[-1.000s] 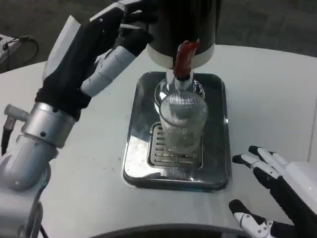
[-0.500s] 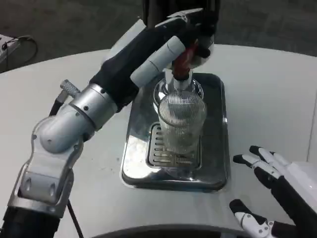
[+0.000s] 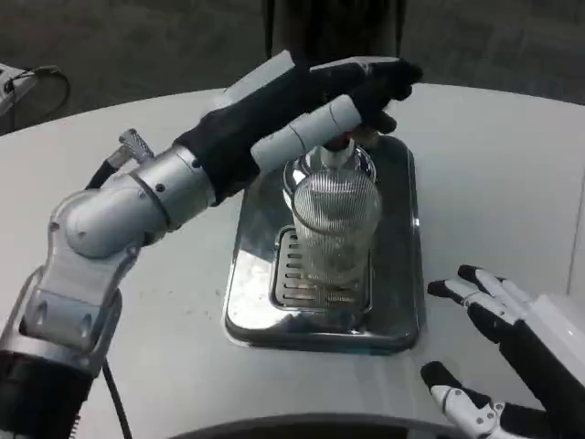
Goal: Grasp the cup under the faucet to collect the drink, then remove the cup.
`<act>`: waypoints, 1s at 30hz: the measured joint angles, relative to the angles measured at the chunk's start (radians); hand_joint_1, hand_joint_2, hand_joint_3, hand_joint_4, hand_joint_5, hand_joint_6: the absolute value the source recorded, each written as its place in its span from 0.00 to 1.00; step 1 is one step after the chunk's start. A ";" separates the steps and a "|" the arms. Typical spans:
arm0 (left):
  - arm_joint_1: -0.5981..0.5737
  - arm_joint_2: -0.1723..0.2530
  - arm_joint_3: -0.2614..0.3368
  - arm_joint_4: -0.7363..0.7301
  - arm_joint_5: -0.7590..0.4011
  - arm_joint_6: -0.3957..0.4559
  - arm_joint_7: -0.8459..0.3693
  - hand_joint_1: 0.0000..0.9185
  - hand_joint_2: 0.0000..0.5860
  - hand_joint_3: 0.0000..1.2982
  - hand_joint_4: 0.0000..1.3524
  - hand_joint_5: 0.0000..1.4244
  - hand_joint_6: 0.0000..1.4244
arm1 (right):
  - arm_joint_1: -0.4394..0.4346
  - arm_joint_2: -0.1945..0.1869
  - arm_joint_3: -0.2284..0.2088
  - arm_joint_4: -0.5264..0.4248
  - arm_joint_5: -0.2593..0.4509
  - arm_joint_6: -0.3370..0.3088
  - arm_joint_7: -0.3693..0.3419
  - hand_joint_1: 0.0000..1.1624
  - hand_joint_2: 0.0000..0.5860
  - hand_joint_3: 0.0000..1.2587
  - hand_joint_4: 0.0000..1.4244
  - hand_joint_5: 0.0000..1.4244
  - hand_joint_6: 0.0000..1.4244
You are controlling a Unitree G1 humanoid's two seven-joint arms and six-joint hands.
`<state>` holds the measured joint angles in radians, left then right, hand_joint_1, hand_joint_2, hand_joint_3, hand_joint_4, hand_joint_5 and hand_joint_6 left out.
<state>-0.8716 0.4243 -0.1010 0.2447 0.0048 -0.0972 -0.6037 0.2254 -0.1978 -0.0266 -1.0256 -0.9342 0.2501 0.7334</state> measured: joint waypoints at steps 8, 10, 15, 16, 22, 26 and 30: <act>-0.010 0.032 -0.043 0.008 0.065 -0.063 0.001 0.00 0.10 0.15 0.09 0.17 0.12 | -0.001 0.002 -0.033 0.000 0.122 0.050 -0.002 0.29 0.75 0.11 0.00 0.00 0.02; -0.013 0.032 -0.052 0.014 0.082 -0.080 0.005 0.00 0.09 0.15 0.09 0.17 0.11 | -0.004 0.018 -0.056 0.003 0.215 0.086 -0.009 0.30 0.67 0.09 0.00 0.00 0.03; -0.023 0.033 -0.067 0.033 0.094 -0.102 0.010 0.00 0.01 0.14 0.08 0.17 0.10 | -0.034 0.022 -0.115 0.038 0.398 0.145 -0.037 0.41 0.50 0.00 0.00 0.02 0.06; -0.024 0.033 -0.069 0.035 0.097 -0.106 0.013 0.00 0.01 0.14 0.08 0.17 0.09 | -0.038 0.022 -0.118 0.044 0.413 0.147 -0.045 0.43 0.49 0.00 0.00 0.02 0.07; -0.027 0.036 -0.079 0.043 0.123 -0.131 0.024 0.00 0.00 0.14 0.07 0.16 0.09 | -0.068 0.009 -0.073 0.148 0.444 0.141 -0.168 0.50 0.43 0.00 0.00 0.04 0.09; -0.028 0.037 -0.082 0.042 0.128 -0.133 0.027 0.00 0.00 0.14 0.07 0.15 0.09 | -0.104 0.016 -0.019 0.243 0.450 0.120 -0.260 0.51 0.42 0.00 0.00 0.04 0.08; -0.029 0.038 -0.083 0.039 0.129 -0.133 0.027 0.00 0.00 0.14 0.07 0.15 0.09 | -0.144 0.030 0.014 0.341 0.480 0.077 -0.350 0.54 0.40 0.00 0.00 0.03 0.08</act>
<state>-0.9006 0.4621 -0.1843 0.2838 0.1333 -0.2304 -0.5768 0.0817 -0.1675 -0.0126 -0.6847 -0.4545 0.3272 0.3830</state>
